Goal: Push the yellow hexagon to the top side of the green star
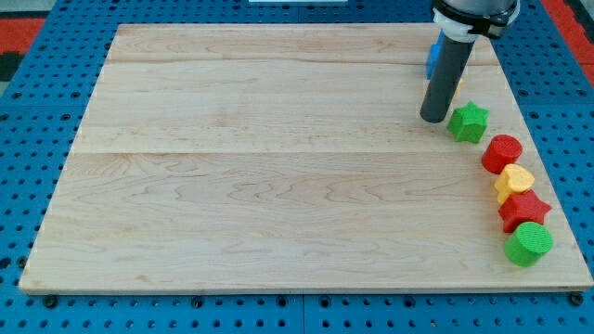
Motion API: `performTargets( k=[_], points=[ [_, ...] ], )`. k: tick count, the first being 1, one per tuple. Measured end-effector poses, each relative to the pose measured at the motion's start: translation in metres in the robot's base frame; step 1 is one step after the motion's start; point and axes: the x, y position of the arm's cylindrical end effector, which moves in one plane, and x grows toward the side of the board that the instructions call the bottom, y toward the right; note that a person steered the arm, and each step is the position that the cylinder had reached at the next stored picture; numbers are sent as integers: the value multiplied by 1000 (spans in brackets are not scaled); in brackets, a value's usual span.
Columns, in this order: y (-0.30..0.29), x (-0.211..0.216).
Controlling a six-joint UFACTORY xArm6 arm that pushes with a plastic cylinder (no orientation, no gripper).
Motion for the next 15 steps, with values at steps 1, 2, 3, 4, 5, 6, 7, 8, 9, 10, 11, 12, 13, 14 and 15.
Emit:
performTargets(
  k=[1, 2, 3, 4, 5, 6, 7, 8, 9, 10, 11, 12, 13, 14, 15],
  points=[
    [41, 2],
    [46, 2],
    [36, 2],
    [1, 2],
    [-49, -23],
    [-58, -60],
    [-20, -61],
    [-14, -61],
    [4, -60],
    [37, -52],
    [38, -62],
    [38, -62],
    [38, -59],
    [39, -26],
    [25, -21]
  ],
)
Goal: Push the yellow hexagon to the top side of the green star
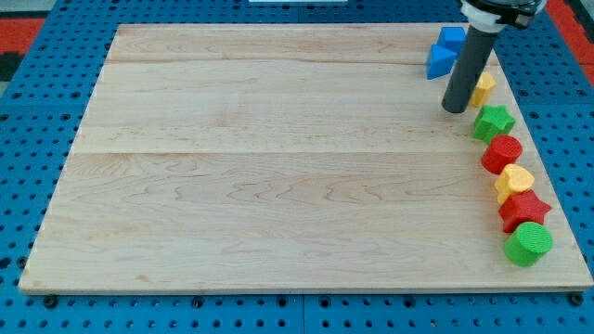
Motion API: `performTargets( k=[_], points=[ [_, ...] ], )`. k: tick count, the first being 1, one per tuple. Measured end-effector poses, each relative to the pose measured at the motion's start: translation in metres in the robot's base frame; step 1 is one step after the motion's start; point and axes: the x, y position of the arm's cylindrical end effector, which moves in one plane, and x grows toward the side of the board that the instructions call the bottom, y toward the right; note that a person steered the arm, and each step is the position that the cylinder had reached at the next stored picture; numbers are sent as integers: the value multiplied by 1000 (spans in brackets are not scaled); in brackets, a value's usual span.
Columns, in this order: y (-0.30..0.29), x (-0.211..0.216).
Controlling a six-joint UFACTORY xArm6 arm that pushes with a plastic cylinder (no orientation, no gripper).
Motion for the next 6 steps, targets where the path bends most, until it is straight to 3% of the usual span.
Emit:
performTargets(
  k=[2, 6],
  points=[
    [-1, -28],
    [64, -71]
  ],
)
